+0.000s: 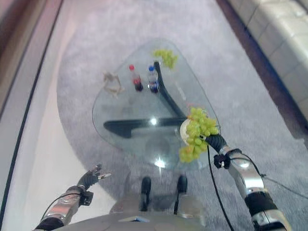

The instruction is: Pick up fruits into the plate

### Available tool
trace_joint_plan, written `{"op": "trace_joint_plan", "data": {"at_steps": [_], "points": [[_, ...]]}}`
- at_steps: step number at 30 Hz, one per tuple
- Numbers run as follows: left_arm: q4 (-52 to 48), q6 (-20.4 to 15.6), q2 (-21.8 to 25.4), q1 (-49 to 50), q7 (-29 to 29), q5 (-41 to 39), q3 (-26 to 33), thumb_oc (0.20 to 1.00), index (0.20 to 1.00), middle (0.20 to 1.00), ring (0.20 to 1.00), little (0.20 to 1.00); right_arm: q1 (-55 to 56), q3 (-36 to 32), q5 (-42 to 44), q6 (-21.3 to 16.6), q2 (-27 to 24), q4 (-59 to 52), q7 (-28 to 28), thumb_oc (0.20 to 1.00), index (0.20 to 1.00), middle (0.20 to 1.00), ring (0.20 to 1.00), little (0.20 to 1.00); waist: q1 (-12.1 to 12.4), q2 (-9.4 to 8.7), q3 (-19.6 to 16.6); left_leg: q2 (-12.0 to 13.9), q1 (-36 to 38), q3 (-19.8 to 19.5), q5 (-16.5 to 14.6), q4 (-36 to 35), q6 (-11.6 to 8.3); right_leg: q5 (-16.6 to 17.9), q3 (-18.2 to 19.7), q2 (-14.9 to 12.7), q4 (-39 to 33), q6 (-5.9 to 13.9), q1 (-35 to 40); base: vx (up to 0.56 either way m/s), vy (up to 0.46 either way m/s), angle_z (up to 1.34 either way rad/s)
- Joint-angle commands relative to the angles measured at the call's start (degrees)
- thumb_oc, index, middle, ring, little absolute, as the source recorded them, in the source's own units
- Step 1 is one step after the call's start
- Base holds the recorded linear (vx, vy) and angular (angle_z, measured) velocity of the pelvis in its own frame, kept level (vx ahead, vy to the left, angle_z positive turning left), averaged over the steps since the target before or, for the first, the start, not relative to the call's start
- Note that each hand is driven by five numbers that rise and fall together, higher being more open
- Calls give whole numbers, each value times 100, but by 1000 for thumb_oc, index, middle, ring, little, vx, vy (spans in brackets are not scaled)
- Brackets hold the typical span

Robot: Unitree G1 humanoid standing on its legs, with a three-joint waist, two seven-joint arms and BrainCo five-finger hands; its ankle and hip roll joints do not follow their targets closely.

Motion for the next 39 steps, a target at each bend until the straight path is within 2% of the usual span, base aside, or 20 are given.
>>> {"op": "trace_joint_plan", "data": {"at_steps": [1, 3, 5, 6, 9, 15, 22, 31, 39], "points": [[454, -175, 111, -415, 291, -336, -149, 1000, 1000, 1000, 1000, 1000, -764, -193, 47, -478, -250, -207, -395, 200, 200, 200, 200, 200, 47, -65, 338, -244, -230, 181, -655, 652, 204, -502, -8, -71, 828, 92, -224, -113, -59, 12], [737, -218, 65, -546, 419, -256, -263, 1000, 1000, 1000, 1000, 1000, -1117, -153, 92, -466, -338, 57, -583, 200, 200, 200, 200, 200, 33, -25, 567, -255, -438, 114, -620, 737, 184, -524, -23, -59, 974, 46, -453, -126, -66, 6], [820, -237, 55, -592, 468, -280, -307, 1000, 1000, 1000, 1000, 1000, -1242, -136, 108, -446, -385, 140, -644, 200, 200, 200, 200, 200, 25, -3, 643, -261, -547, 87, -605, 790, 174, -530, -38, -62, 1044, 30, -573, -93, -40, 3], [941, -257, 18, -672, 576, -311, -386, 1000, 1000, 1000, 1000, 1000, -1505, -119, 161, -447, -519, 404, -721, 200, 200, 200, 200, 200, 9, 62, 805, -283, -776, 28, -572, 914, 161, -547, -75, -66, 1207, -5, -835, -104, -31, 0], [857, -236, 1, -824, 717, -352, -495, 1000, 1000, 1000, 1000, 1000, -1849, -103, 180, -420, -677, 747, -826, 200, 200, 200, 200, 200, 6, 144, 954, -319, -1121, -40, -549, 1118, 137, -589, -124, -102, 1449, -38, -1204, -82, -21, -1], [507, -225, 0, -975, 874, -407, -741, 1000, 1000, 1000, 1000, 1000, -2434, -74, 141, -304, -976, 1238, -952, 200, 200, 200, 200, 200, 56, 345, 954, -424, -1848, -106, -534, 1412, 131, -660, -184, -187, 1858, -76, -2013, -42, 3, -4], [109, -241, 26, -1096, 1004, -559, -996, 1000, 1000, 1000, 1000, 1000, -3061, -34, 166, -97, -1190, 1669, -1130, 200, 200, 200, 200, 200, 99, 591, 954, -503, -2682, 41, -557, 1801, 130, -736, -121, -283, 2411, -38, -2974, -26, 10, 1], [-80, -336, 81, -1044, 1048, -687, -1171, 1000, 1000, 1000, 1000, 1000, -3438, -6, 340, 33, -1369, 2169, -1092, 200, 200, 200, 200, 200, 142, 790, 954, -544, -3190, 169, -617, 2093, 114, -861, -20, -306, 2840, -38, -3568, -26, 4, -3], [-322, -332, 152, -1072, 1155, -883, -1274, 1000, 1000, 1000, 1000, 1000, -3818, 150, 218, 434, -1363, 2375, -1263, 200, 200, 200, 200, 200, 195, 891, 954, -526, -3511, 238, -570, 2170, 101, -872, 17, -293, 2979, -26, -3912, -30, -4, -1]]}}
